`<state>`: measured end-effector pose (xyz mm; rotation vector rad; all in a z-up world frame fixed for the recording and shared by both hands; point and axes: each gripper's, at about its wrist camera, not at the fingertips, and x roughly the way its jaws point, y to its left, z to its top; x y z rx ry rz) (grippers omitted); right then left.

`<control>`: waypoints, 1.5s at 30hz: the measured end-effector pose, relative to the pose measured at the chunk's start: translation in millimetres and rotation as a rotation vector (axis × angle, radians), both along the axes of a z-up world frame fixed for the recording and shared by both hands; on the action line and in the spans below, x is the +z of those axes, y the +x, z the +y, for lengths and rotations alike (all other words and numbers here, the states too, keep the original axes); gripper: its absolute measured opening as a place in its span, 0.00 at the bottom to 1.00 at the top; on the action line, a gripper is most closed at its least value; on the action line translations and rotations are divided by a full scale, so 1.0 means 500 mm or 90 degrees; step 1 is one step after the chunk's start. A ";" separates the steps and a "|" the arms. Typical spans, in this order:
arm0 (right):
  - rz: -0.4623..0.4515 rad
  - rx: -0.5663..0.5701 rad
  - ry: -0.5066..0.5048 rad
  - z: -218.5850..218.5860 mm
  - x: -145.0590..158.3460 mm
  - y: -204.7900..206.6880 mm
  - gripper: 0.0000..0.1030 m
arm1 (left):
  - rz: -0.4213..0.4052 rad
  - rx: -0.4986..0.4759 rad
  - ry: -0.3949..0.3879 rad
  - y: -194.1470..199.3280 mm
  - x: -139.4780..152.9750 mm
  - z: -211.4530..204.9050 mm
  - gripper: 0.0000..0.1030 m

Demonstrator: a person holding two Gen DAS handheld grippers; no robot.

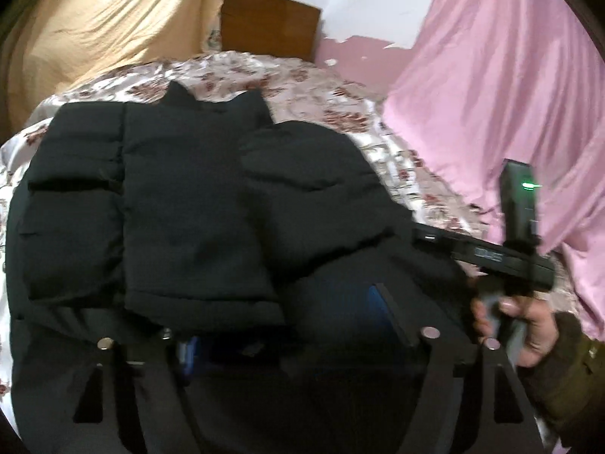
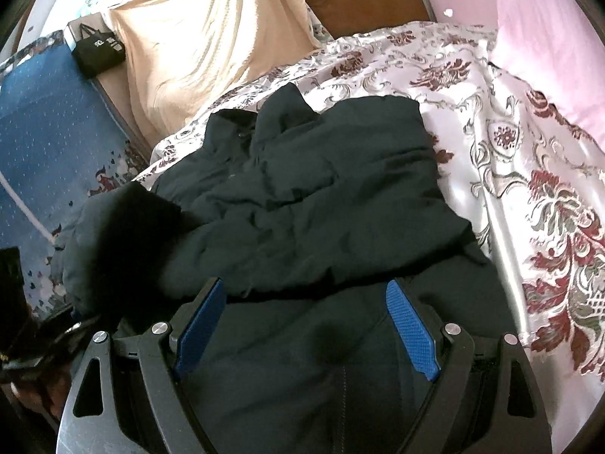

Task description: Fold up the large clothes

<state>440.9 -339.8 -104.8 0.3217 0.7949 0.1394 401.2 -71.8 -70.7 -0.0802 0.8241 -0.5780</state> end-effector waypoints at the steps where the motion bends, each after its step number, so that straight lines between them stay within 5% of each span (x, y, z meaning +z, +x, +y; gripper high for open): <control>1: 0.000 0.000 0.003 -0.001 -0.001 0.001 0.81 | -0.003 -0.009 0.001 -0.005 0.004 -0.002 0.77; 10: -0.017 0.039 -0.002 0.039 0.015 -0.015 0.81 | 0.006 -0.031 -0.012 -0.074 0.043 0.060 0.80; 15: -0.034 0.109 0.081 0.074 0.029 -0.045 0.87 | 0.036 0.151 0.037 -0.061 0.044 0.163 0.84; 18: -0.022 0.100 0.188 0.056 0.013 -0.050 0.88 | 0.058 0.275 0.055 -0.025 0.029 0.235 0.84; 22: 0.027 0.025 0.310 0.017 -0.037 -0.064 0.88 | 0.083 0.354 0.065 0.021 0.006 0.286 0.84; 35: -0.060 0.072 0.565 -0.004 -0.089 -0.084 0.94 | 0.127 0.365 0.037 0.067 -0.061 0.315 0.88; 40: -0.034 0.060 0.490 0.017 -0.092 -0.071 0.94 | 0.123 0.363 0.026 0.071 -0.065 0.321 0.88; 41: -0.017 0.067 0.460 0.030 -0.087 -0.061 0.90 | 0.120 0.365 0.021 0.071 -0.062 0.324 0.88; 43: 0.002 0.074 0.403 0.050 -0.074 -0.040 0.65 | 0.112 0.371 0.007 0.072 -0.053 0.333 0.88; 45: 0.024 0.066 0.322 0.069 -0.055 -0.029 0.21 | 0.106 0.378 -0.001 0.075 -0.043 0.343 0.88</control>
